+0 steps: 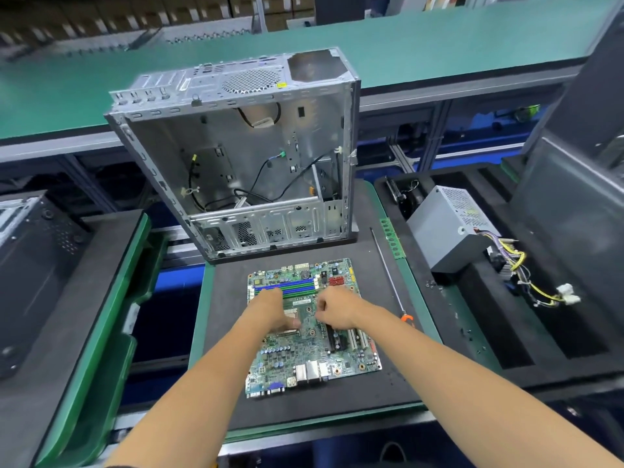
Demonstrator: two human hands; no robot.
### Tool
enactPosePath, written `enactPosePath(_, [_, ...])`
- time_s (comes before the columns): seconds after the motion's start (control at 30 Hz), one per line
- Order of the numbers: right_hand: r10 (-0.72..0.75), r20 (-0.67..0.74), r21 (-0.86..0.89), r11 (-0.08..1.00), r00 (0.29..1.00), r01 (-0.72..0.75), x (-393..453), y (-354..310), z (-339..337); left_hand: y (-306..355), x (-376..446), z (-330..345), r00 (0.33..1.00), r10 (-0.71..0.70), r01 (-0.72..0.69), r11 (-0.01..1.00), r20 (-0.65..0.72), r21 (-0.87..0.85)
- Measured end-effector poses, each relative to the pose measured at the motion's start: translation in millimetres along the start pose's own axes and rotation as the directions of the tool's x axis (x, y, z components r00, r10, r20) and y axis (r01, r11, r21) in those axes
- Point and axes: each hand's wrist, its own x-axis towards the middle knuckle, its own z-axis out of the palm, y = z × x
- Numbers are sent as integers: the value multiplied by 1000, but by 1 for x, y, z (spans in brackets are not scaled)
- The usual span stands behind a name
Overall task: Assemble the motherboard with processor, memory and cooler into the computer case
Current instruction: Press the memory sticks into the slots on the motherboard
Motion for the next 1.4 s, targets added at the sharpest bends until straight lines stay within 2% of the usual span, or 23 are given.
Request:
enactPosePath(0.1, [-26, 8, 7, 1000, 1000, 26, 0, 2, 1, 1, -1, 3, 1000, -3, 3, 1000, 21, 6])
enactPosePath(0.33, [-89, -13, 66, 994, 996, 90, 1, 9, -4, 11, -2, -4, 999, -12, 5, 990, 48, 142])
enactPosePath(0.4, [-46, -89, 155, 986, 995, 59, 1, 17, -14, 16, -4, -8, 1000, 1, -9, 969, 30, 247])
enactPosePath(0.47, [47, -238, 199, 980, 970, 1, 2, 33, -31, 23, -5, -12, 1000, 4, -11, 944, 22, 329])
enactPosePath(0.53, [167, -395, 218, 972, 903, -84, 4, 54, -53, 28, -6, -16, 1000, -16, 13, 938, 4, 347])
enactPosePath(0.6, [285, -479, 237, 953, 831, -190, 7, 78, -74, 32, -4, -19, 997, -22, 46, 946, -81, 321])
enactPosePath(0.73, [375, -465, 168, 927, 802, -336, 19, 114, -99, 47, 4, -15, 961, 14, 28, 988, -278, 150])
enactPosePath(1.03, [462, -451, 165, 884, 764, -438, 50, 128, -96, 81, 14, -13, 908, 26, -50, 998, -418, -45])
enactPosePath(1.2, [519, -442, 263, 855, 731, -448, 56, 128, -101, 87, 18, -15, 905, 35, -71, 995, -424, -69])
enactPosePath(1.4, [610, -365, 430, 781, 703, -454, 56, 131, -108, 93, 20, -12, 920, 60, -90, 994, -388, -60])
